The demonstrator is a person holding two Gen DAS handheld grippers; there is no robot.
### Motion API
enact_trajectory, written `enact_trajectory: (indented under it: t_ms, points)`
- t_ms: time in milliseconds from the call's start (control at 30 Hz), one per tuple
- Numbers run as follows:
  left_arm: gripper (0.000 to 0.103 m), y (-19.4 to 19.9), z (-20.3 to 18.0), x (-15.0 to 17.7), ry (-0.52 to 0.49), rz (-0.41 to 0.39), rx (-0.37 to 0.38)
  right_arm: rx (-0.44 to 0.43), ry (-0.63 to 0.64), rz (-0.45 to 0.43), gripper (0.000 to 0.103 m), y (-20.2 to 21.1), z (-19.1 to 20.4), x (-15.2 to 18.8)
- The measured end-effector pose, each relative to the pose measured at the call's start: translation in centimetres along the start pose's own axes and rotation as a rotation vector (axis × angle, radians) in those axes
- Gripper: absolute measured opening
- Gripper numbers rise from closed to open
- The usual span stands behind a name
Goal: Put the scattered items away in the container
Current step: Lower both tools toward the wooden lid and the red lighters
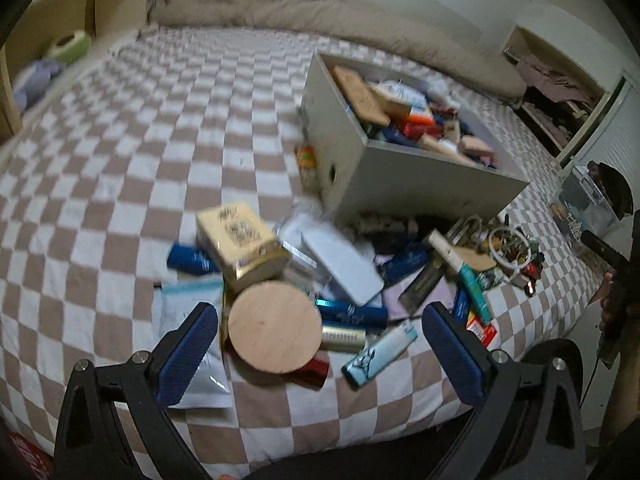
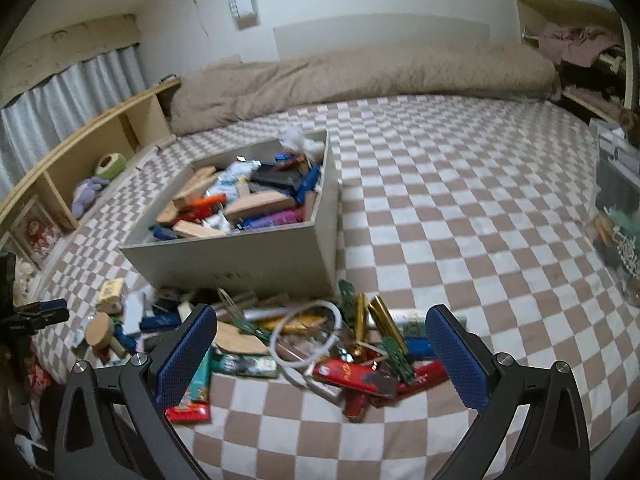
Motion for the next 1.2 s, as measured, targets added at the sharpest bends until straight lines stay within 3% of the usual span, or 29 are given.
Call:
enact_trajectory:
  t_ms: [333,500,600,733,800,867,1000,1200]
  points:
    - [0.103,-3.6,0.8,1.9,-0.033,0.141,-0.033,-0.02,-0.131,0.175,0.103,-3.1,-4.1,0.6]
    - [0.103,-4.1,0.7,2.0,-0.048,0.166,-0.035,0.04,-0.067,0.253,0.103,-4.6,-5.1,1.8]
    - [0.101,-4.4,0.3,2.0,-0.07,0.188,-0.031,0.021,-0.065,0.314,0.103,-5.1,-5.1,3.0]
    - [0.101,-5.3,-1.0,2.5,-0.117,0.238,0.0,-0.006,-0.152,0.386,0.103,-6.0,-5.2,4.0]
    - [0.101,-5.6,-1.4,2.7,-0.143,0.255,-0.012,0.025,-0.193,0.42,0.101,-6.6,-5.3,4.5]
    - [0.101,-5.5,-1.5,2.6,-0.148,0.248,-0.004,0.077,-0.199,0.42,0.094,-7.1,-5.1,4.5]
    - [0.101,-5.4,-1.4,2.5,-0.132,0.247,0.005,0.117,-0.206,0.417,0.093,-8.0,-4.6,4.5]
    - [0.101,-5.7,-1.4,2.2,-0.136,0.252,-0.04,0.186,-0.252,0.41,0.093,-9.3,-4.0,4.7]
Point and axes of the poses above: each gripper's, at about its wrist camera, not at the fingertips, and y roughly against the way its jaws point, z to its left, x to its underside, the point moved 4 cm from there along -y, roughly the way its jaws point, and after that the axes turned 12 degrees about -y, right-handed, at the moved point
